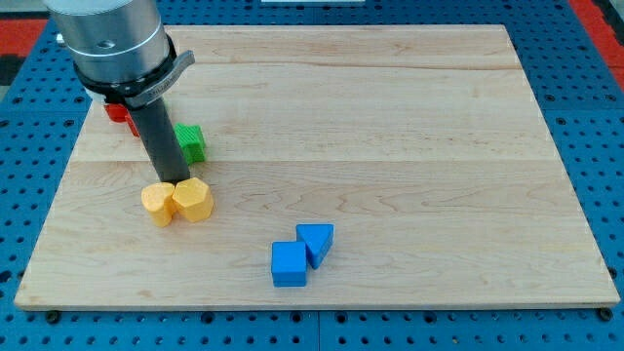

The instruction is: Push the yellow heart towards the blue blocks

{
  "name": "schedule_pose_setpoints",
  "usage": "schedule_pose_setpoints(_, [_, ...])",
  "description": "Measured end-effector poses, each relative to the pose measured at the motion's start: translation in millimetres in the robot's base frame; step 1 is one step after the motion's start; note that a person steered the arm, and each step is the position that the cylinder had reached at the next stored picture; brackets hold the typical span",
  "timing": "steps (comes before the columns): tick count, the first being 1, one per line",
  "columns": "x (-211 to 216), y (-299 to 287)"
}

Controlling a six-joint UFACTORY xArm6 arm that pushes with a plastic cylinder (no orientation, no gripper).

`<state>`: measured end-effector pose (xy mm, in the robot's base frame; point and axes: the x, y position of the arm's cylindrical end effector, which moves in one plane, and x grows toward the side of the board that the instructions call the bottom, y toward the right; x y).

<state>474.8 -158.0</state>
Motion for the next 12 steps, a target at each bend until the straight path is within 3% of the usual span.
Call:
schedule_pose_setpoints(1, [8.4,7.4])
schedule_pose_setpoints(3, [64.6,76.4])
schedule_pose_setpoints(4, [44.1,50.4])
schedule_pose_setpoints(5, [-5.9,47.8])
schedule_pose_setpoints(6, [-20.8,-22.5])
schedule_pose_setpoints(7, [-9.4,-66.5])
schedule_pose_setpoints(8, [17.9,-63.7])
schedule_pose_setpoints(9, [49.1,-29.9])
schedule_pose_setpoints(11, [44.2,50.8])
schedule_pose_setpoints(12, [24.1,48.5])
